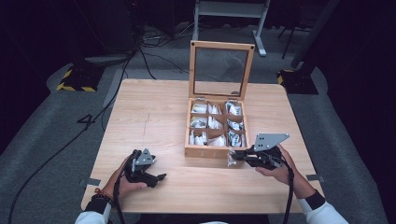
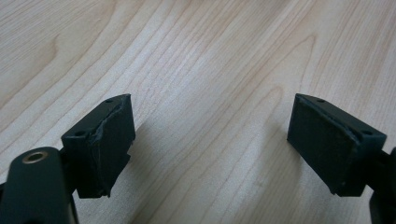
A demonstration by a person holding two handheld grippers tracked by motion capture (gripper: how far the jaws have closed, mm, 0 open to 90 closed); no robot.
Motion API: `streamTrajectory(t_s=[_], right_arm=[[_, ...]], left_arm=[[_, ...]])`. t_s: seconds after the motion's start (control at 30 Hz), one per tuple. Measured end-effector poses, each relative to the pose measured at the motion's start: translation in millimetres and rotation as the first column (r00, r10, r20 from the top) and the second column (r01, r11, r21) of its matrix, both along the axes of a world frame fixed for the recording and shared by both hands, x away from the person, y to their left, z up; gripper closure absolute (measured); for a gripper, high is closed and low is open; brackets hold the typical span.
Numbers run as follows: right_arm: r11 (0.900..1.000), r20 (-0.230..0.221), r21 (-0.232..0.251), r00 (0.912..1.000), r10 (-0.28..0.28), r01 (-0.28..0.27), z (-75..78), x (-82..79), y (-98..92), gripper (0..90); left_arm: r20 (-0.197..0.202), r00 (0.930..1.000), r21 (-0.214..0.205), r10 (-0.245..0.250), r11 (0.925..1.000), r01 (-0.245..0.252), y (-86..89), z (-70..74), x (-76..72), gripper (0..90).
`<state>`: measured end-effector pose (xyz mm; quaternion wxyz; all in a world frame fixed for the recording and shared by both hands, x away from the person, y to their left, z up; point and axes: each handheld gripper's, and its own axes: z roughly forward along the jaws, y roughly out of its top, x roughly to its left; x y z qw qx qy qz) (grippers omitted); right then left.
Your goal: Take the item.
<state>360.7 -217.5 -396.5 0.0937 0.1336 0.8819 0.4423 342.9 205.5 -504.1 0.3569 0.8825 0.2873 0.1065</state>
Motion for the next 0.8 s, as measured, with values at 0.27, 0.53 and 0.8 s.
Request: streamTrajectory(t_s=[0.27, 0.53, 0.8], right_arm=[[0.9983, -0.035, -0.038, 0.9984, 0.044, -0.045, -20.0, -8.1, 9.1, 85.1], [0.9959, -0.048, -0.058, 0.9966, 0.066, -0.069, -31.7, -10.7, 16.4, 85.0], [0.9918, -0.067, -0.082, 0.9935, 0.092, -0.098, -44.4, -12.9, 24.9, 84.9]], left_arm=[[0.000, 1.0000, 0.000, 0.001, 1.0000, -0.001, 0.0, 0.0, -0.1, 15.5], [0.000, 1.0000, 0.001, 0.002, 1.0000, -0.002, 0.0, 0.1, -0.2, 15.5], [0.000, 1.0000, 0.001, 0.002, 1.0000, -0.002, 0.0, 0.1, -0.2, 15.5]])
